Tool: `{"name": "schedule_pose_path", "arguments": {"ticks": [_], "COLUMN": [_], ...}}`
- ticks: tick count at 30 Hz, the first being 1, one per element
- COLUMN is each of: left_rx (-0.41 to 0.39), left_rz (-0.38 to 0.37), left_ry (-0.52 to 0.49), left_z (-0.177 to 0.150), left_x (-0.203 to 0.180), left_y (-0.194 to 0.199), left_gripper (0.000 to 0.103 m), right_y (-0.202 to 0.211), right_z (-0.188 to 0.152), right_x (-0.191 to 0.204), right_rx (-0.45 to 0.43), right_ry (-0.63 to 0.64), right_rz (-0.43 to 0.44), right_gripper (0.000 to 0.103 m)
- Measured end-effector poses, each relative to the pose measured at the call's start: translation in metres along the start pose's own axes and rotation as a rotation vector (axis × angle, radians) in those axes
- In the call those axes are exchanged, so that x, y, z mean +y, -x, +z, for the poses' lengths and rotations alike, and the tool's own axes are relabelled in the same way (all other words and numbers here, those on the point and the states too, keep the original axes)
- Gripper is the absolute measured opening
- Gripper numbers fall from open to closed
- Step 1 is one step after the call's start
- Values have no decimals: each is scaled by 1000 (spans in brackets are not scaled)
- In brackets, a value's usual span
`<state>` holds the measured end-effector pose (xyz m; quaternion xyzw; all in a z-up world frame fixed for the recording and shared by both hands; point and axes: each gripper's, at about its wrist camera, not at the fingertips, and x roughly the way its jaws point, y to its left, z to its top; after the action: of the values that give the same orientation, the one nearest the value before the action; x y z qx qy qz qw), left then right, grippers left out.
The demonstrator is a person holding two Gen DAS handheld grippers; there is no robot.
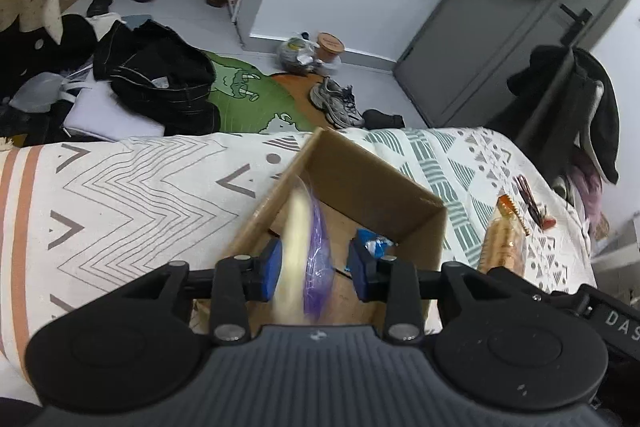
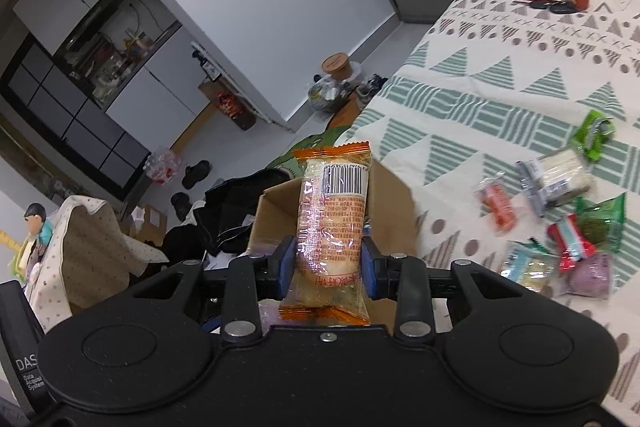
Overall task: Organize snacks
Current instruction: 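Carry the purple bar and orange cracker pack into the box and release both, then move both open tools back from the box to the snack pile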
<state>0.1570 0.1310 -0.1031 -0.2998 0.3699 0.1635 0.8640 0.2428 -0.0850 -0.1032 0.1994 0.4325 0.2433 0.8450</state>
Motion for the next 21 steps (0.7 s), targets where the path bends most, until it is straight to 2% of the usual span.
{"name": "schedule_pose_path", "arguments": {"ticks": [6,7,8,10,14,16,21], "left_rx": [-4,-3,-3,-2,-1,2,4], "left_rz": [-2,-2,-1,-2,-6,-6,-14], "left_ry": [36,39,40,36,23,13,-31], "left_z": [4,4,4,4,2,0,-8], "left_x": [5,6,5,5,1,-4,-19], "left_y": [-1,-2,-2,-4,-5,-6,-4], "left_gripper": [34,35,35,41,55,65,77], "right_y": [-15,-17,-18,-17,-8,-1,20], "right_z": [-1,-1,-1,-2,-1,-1,-2], "right_x": [12,14,15,14,4,-4,-25], "right_rx": [23,30,36,34,23,13,-7], "right_ry": [10,14,19,19,7,1,-10], "right_rz": [12,10,10,8,-8,-30,-79], "right_gripper": [36,39,47,54,57,58,62]}}
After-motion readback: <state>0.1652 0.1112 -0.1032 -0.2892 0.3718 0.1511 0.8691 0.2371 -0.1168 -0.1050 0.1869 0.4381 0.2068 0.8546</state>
